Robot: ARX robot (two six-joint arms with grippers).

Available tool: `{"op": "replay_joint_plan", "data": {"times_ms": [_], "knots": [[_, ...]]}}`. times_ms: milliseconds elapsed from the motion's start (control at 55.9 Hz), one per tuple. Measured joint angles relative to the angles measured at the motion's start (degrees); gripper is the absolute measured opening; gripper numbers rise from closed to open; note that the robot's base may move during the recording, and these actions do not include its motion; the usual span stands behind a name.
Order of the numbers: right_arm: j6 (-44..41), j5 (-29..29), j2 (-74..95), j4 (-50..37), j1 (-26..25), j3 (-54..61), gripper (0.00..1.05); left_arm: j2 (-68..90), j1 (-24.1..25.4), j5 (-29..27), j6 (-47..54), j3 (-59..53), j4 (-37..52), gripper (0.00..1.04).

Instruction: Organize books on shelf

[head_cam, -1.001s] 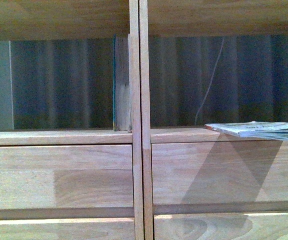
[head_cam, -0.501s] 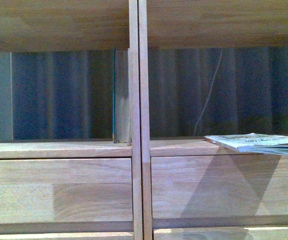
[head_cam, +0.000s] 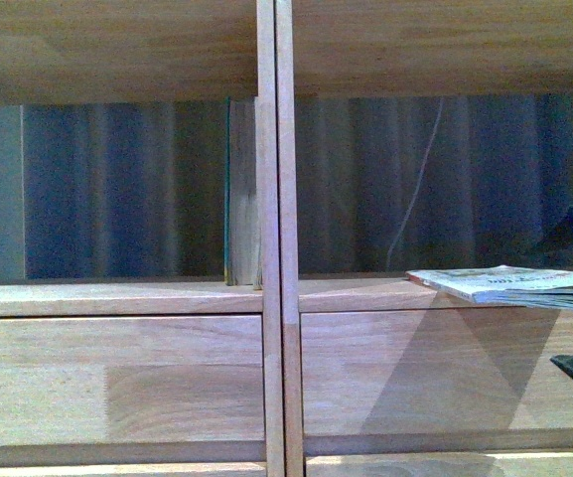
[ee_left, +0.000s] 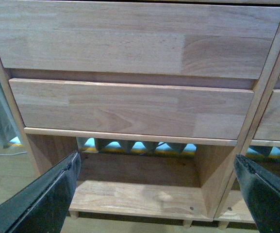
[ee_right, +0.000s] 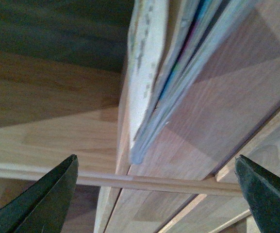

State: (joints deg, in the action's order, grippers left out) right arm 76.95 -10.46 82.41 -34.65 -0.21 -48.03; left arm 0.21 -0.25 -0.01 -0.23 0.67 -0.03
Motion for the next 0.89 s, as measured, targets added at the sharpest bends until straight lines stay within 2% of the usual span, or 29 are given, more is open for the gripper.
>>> {"op": "replay_joint_plan", "data": {"times_ms": [340, 536, 644, 894], "knots": [[7.3, 4.7, 6.1, -2.5, -2.0, -4.4, 0.98, 0.0, 0.0, 0.0, 0.0, 0.0, 0.0, 0.97], [9.0, 5.2, 7.3, -2.1, -2.4, -7.6, 0.98, 0.0, 0.0, 0.0, 0.0, 0.0, 0.0, 0.97], [9.5, 5.6, 7.7, -1.0, -2.1, -9.4, 0.85, 0.0, 0.0, 0.0, 0.0, 0.0, 0.0, 0.97], [10.5, 7.7, 9.8, -0.1, -0.1, -11.5, 0.46, 0.0, 0.0, 0.0, 0.0, 0.0, 0.0, 0.97]]}}
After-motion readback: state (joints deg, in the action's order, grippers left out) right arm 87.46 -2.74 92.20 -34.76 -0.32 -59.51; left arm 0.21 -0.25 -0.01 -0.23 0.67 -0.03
